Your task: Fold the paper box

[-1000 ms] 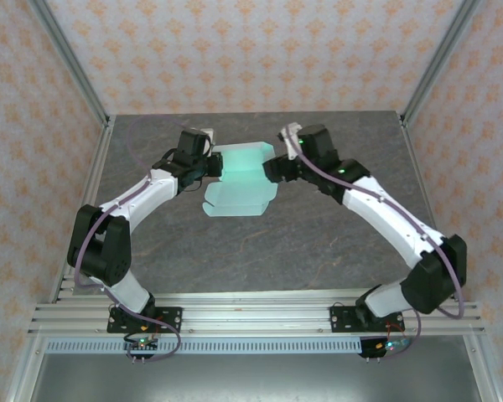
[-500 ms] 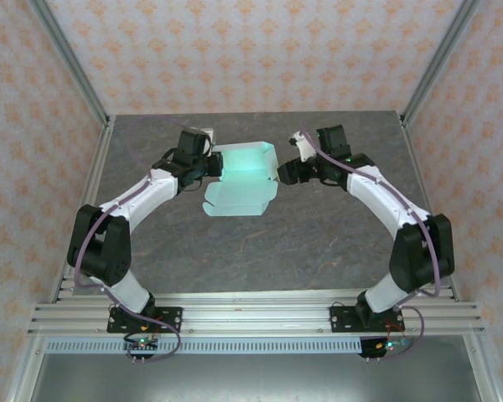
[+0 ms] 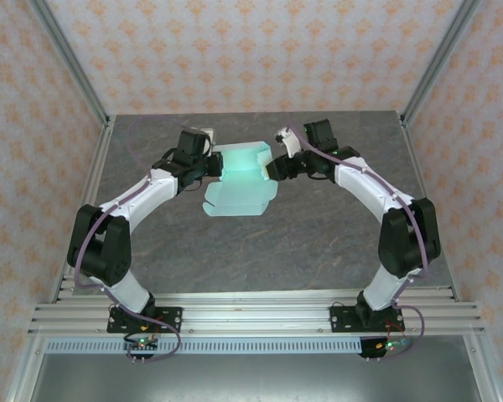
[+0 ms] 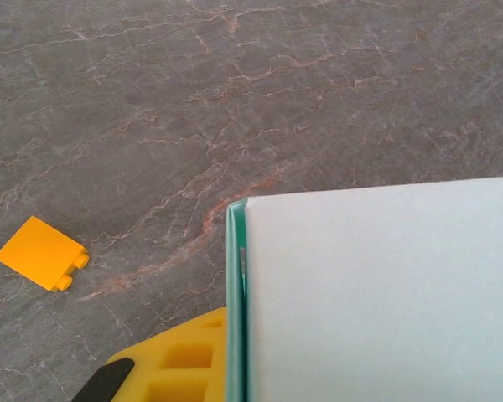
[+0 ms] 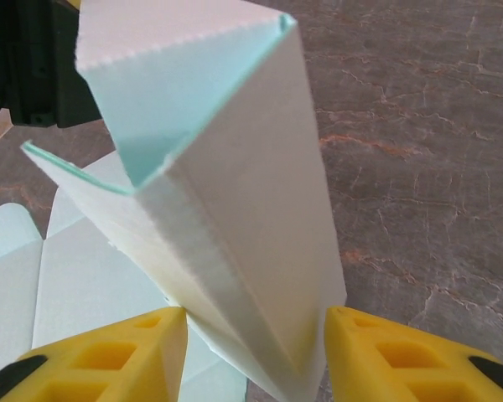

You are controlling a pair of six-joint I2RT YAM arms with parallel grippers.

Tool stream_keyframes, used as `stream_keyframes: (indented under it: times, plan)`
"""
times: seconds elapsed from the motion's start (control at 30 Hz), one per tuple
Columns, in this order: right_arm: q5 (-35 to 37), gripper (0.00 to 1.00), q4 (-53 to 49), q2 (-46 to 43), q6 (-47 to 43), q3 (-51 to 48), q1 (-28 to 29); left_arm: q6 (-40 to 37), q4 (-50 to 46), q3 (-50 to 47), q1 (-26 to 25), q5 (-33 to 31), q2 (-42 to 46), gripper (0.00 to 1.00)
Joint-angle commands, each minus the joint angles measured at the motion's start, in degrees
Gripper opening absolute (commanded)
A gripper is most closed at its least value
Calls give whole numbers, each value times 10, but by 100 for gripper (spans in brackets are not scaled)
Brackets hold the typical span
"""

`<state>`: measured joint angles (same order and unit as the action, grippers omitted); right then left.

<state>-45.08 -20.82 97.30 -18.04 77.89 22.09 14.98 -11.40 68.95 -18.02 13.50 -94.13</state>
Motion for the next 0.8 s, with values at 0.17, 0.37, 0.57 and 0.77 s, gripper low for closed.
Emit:
stream_keyframes:
  times: [0.17, 0.37, 0.57, 0.77]
  plan:
    - [193, 34, 68, 9, 32, 17, 51, -4, -10, 20, -10, 11, 8, 0]
    - [342, 29, 108, 13, 61, 10, 98, -4, -9, 20, -12, 12, 7, 0]
    - [528, 28, 114, 39, 92, 30, 144, -5, -13, 22, -13, 12, 7, 0]
    - [675, 25, 106, 67, 126, 60, 174, -5, -14, 22, -14, 12, 4, 0]
